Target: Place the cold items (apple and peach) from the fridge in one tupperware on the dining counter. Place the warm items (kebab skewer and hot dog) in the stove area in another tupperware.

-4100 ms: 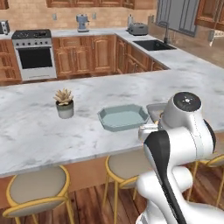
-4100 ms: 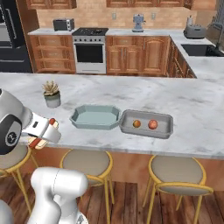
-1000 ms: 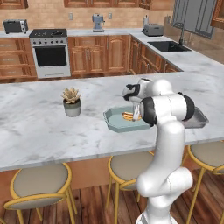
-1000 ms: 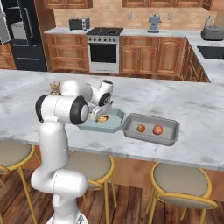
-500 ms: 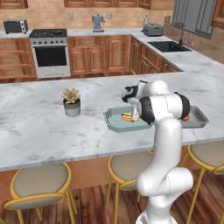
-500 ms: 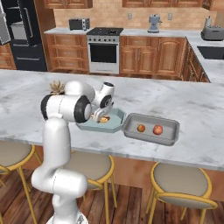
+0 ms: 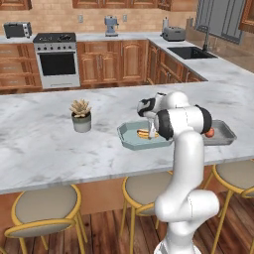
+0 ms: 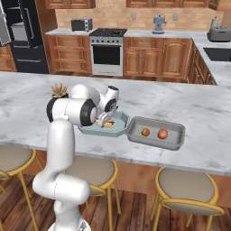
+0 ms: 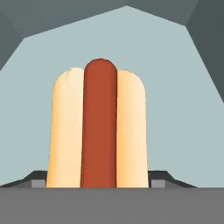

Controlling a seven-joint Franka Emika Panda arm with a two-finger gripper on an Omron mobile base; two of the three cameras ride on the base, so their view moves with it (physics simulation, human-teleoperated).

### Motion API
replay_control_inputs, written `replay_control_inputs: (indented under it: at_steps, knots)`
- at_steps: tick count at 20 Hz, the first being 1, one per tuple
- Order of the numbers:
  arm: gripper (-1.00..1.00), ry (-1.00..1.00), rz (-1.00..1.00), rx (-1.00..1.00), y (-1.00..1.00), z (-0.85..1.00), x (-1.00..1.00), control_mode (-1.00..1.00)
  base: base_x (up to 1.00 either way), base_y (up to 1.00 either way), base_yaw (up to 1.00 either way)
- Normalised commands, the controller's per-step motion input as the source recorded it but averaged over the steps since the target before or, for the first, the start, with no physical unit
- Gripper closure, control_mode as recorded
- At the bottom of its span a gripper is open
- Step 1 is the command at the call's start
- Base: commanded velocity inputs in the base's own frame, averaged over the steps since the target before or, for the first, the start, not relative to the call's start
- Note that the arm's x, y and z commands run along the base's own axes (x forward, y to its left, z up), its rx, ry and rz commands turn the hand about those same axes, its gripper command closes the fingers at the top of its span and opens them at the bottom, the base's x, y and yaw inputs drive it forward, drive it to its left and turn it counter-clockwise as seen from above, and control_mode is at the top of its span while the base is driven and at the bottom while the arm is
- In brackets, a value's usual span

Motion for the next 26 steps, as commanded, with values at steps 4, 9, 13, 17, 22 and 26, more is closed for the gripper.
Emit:
replay_control_inputs:
  at_steps: [4,9,13,17,22,26]
  knots:
    - [-1.0,-0.04,0.01,0.0,0.0,-0.01,-0.02,-1.0,0.0,0.0,0.0]
    - [-1.0,-0.05,0.0,0.0,0.07,0.23,-0.21,-1.0,0.0,0.0,0.0]
    - [-1.0,-0.1,0.03,0.0,0.07,0.54,-0.29,-1.0,0.0,0.0,0.0]
    - [-1.0,-0.07,0.01,0.0,0.06,0.61,-0.59,-1.0,0.0,0.0,0.0]
    - [-1.0,0.0,-0.02,0.0,0.27,0.5,-0.86,-1.0,0.0,0.0,0.0]
    - [-1.0,0.0,-0.04,0.0,0.39,0.44,-0.98,-1.0,0.0,0.0,0.0]
